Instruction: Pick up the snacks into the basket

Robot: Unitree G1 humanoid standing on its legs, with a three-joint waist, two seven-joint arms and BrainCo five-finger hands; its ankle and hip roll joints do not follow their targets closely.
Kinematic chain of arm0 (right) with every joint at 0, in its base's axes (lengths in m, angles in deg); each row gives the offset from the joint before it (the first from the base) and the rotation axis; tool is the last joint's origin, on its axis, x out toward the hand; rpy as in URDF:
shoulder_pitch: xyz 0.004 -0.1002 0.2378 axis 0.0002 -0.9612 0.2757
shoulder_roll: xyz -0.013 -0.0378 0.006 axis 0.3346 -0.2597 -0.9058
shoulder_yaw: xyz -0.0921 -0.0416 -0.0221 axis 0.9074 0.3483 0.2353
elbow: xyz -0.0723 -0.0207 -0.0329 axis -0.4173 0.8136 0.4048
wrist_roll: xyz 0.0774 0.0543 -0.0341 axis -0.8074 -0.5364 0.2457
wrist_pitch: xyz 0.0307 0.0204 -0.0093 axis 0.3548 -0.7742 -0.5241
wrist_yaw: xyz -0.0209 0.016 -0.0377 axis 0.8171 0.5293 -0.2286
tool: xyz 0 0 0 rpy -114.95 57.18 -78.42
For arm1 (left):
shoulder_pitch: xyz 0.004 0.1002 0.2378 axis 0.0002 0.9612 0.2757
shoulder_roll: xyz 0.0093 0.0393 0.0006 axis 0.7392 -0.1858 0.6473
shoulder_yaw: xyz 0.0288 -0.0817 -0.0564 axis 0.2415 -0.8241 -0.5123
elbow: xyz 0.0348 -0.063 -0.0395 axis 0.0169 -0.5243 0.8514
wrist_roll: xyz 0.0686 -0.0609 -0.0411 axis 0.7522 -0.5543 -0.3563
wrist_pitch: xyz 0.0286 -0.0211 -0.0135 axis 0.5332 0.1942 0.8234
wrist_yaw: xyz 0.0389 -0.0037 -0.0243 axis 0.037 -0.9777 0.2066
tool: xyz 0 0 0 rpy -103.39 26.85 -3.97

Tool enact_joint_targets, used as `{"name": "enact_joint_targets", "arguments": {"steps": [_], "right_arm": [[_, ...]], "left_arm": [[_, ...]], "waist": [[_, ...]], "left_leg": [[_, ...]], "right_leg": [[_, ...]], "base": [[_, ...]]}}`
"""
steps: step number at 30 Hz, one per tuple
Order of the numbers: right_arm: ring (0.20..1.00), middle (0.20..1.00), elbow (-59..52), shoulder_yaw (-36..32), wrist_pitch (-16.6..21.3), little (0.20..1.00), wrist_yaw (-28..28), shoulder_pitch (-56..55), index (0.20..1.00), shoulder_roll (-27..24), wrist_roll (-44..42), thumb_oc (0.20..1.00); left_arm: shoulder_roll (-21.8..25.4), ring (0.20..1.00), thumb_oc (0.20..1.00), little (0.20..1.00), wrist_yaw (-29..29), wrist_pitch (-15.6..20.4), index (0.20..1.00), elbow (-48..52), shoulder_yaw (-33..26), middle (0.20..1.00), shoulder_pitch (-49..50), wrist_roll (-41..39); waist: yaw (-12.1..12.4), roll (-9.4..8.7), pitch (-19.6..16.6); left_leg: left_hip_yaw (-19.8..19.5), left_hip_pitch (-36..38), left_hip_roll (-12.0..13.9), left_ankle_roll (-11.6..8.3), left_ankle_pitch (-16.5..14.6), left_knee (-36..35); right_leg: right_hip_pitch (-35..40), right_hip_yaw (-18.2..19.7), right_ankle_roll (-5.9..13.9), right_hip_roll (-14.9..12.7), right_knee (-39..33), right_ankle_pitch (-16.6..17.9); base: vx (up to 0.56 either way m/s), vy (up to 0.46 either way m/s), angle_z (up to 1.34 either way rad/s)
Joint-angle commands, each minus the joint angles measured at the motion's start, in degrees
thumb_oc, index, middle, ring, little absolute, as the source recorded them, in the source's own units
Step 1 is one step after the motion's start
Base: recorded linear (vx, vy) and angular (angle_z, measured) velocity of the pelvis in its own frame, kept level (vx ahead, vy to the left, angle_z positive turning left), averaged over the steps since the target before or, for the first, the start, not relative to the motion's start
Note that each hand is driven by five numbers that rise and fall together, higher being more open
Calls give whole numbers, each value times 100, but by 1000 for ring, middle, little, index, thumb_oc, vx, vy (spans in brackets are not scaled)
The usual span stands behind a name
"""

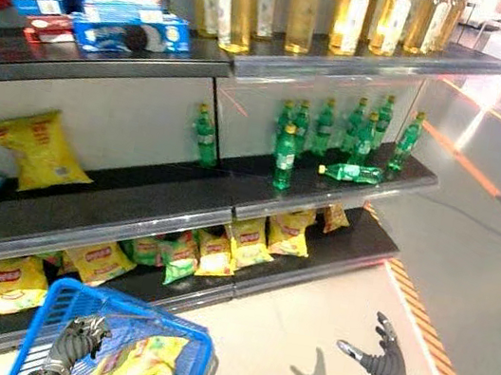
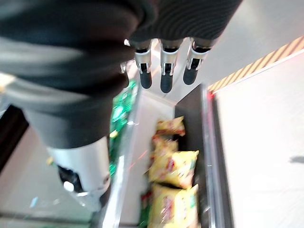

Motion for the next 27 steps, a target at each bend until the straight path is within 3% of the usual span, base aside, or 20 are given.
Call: {"name": "enact_joint_targets", "arguments": {"steps": [1, 2, 3, 4, 5, 6, 8, 9, 10, 11, 12, 13, 14, 17, 19, 20, 21, 23, 25, 27], "right_arm": [[1000, 1000, -370, -221, 304, 1000, -90, 191, 1000, -222, 128, 1000], [1000, 1000, -413, -263, 324, 1000, -65, 106, 1000, -257, 95, 1000], [1000, 1000, -416, -269, 325, 1000, -62, 98, 1000, -261, 92, 1000], [1000, 1000, -376, -299, 347, 1000, -54, 32, 1000, -321, 83, 1000], [1000, 1000, -402, -389, 361, 1000, -98, -55, 1000, -421, 92, 1000], [1000, 1000, -398, -399, 373, 1000, -130, -82, 1000, -422, 64, 1000], [1000, 1000, -382, -372, 369, 1000, -112, -88, 1000, -466, 104, 1000], [1000, 1000, -451, -375, 327, 1000, -93, -129, 1000, -511, 260, 1000], [1000, 1000, -453, -376, 327, 1000, -93, -129, 1000, -509, 260, 1000], [1000, 1000, -447, -439, 337, 1000, -103, -166, 1000, -453, 217, 1000], [1000, 1000, -415, -474, 355, 1000, -141, -162, 1000, -347, 178, 1000], [1000, 1000, -415, -474, 356, 1000, -141, -163, 1000, -347, 178, 1000], [1000, 1000, -424, -432, 356, 1000, -187, -133, 1000, -289, 227, 1000], [1000, 1000, -373, -281, 332, 1000, -191, 14, 1000, -226, 331, 1000], [1000, 1000, -344, -219, 327, 1000, -153, 56, 1000, -151, 406, 1000], [1000, 1000, -264, -194, 334, 1000, -141, 91, 1000, 14, 341, 1000], [1000, 1000, -321, -117, 306, 1000, -108, 136, 1000, 43, 437, 1000], [1000, 1000, -320, -114, 304, 1000, -110, 147, 1000, 47, 441, 1000], [1000, 1000, -196, -68, 313, 1000, -147, 344, 1000, 88, 335, 1000], [1000, 1000, -67, 29, 279, 1000, -223, 656, 1000, 5, 317, 1000]], "left_arm": [[256, 200, 200, 200, -131, 763, 200, 803, -216, 200, -514, -283], [225, 200, 200, 200, -106, 761, 200, 813, -222, 200, -514, -358], [223, 200, 200, 200, -105, 758, 200, 818, -218, 200, -508, -361], [194, 200, 200, 200, -81, 767, 200, 818, -200, 200, -520, -375], [234, 200, 200, 200, -31, 748, 200, 812, -164, 200, -567, -268], [240, 200, 200, 200, -25, 743, 200, 817, -153, 200, -560, -287], [239, 200, 200, 200, -4, 762, 200, 822, -167, 200, -536, -303], [195, 200, 200, 200, 21, 750, 200, 852, -184, 200, -432, -248], [197, 200, 200, 200, 20, 748, 200, 855, -184, 200, -432, -247], [187, 200, 200, 200, 25, 748, 200, 868, -195, 200, -398, -208], [200, 200, 200, 200, 41, 718, 200, 882, -139, 200, -393, -99], [200, 200, 200, 200, 41, 718, 200, 883, -139, 200, -393, -99], [245, 200, 200, 200, 1, 705, 200, 900, -141, 200, -413, -42], [278, 200, 200, 200, -17, 694, 200, 887, -118, 200, -428, 12], [282, 200, 200, 200, -30, 690, 200, 901, -144, 200, -369, 109], [322, 200, 200, 200, -72, 642, 200, 970, -197, 200, -278, 172], [429, 200, 200, 200, -37, 619, 200, 1084, -181, 200, -250, 285], [431, 200, 200, 200, -36, 615, 200, 1089, -188, 200, -254, 287], [544, 200, 200, 200, -34, 622, 200, 1145, -103, 200, -349, 392], [606, 200, 200, 200, -61, 672, 200, 1193, -106, 200, -396, 342]], "waist": [[33, -121, -469], [64, -108, -455], [28, -95, -472], [63, -88, -456], [34, -96, -471], [32, -120, -465], [72, -142, -452], [190, -152, -461], [186, -161, -470], [201, -178, -465], [250, -101, -419], [251, -103, -417], [321, 0, -353], [363, -16, -285], [406, -84, -332], [452, -175, -273], [417, -167, -91], [426, -195, -79], [408, -174, 57], [449, -219, 79]], "left_leg": [[287, 575, 462, 175, -17, 248], [222, 391, 561, 202, 384, 420], [173, 352, 569, 191, 394, 429], [158, 174, 619, 231, 748, 535], [371, -191, 668, 319, 1126, 640], [502, -320, 655, 320, 1176, 718], [526, -411, 487, 329, 1022, 791], [500, -606, -196, 463, 446, 716], [498, -628, -208, 468, 465, 718], [652, -824, -473, 553, 326, 619], [1040, -1054, -705, 676, 478, 243], [1041, -1048, -707, 676, 481, 236], [1257, -1218, -922, 728, 675, 45], [1153, -1063, -946, 802, 582, 54], [969, -978, -1090, 902, 415, 129], [1090, -740, -1100, 1028, 258, 147], [1153, -613, -1034, 1107, 252, 128], [1174, -616, -1060, 1114, 250, 135], [1042, -600, -1010, 1085, 175, 211], [927, -549, -991, 989, 66, 216]], "right_leg": [[-549, 23, 50, 106, 425, -547], [-457, -12, -11, 182, 503, -613], [-464, -56, -22, 174, 508, -619], [-365, -113, -81, 233, 511, -704], [-147, -341, -275, 307, 388, -846], [-38, -432, -342, 342, 286, -874], [66, -522, -379, 368, 155, -898], [289, -593, -429, 464, -34, -966], [280, -593, -425, 452, -55, -939], [387, -677, -451, 483, -131, -951], [464, -859, -490, 629, -172, -989], [465, -858, -490, 627, -170, -991], [497, -969, -541, 815, -60, -1089], [526, -1002, -553, 838, 237, -1233], [603, -1005, -461, 692, 506, -1256], [543, -1124, -220, 477, 1325, -1052], [222, -1119, -12, 308, 2165, -524], [182, -1087, -3, 284, 2235, -549], [-126, -1022, -145, 249, 2360, -693], [-266, -1091, -215, -26, 1318, -791]], "base": [[172, -539, 51], [97, -369, 71], [27, -279, 95], [33, -452, 109], [63, -573, 119], [56, -439, 110], [108, -291, 63], [144, -321, 32], [147, -291, 69], [96, -250, 75], [106, -252, 83], [155, -251, 57], [139, -112, 48], [146, -13, -9], [241, 78, -37], [322, 120, -40], [224, 96, -30], [67, 23, 11], [104, -29, -39], [212, -157, -21]]}}
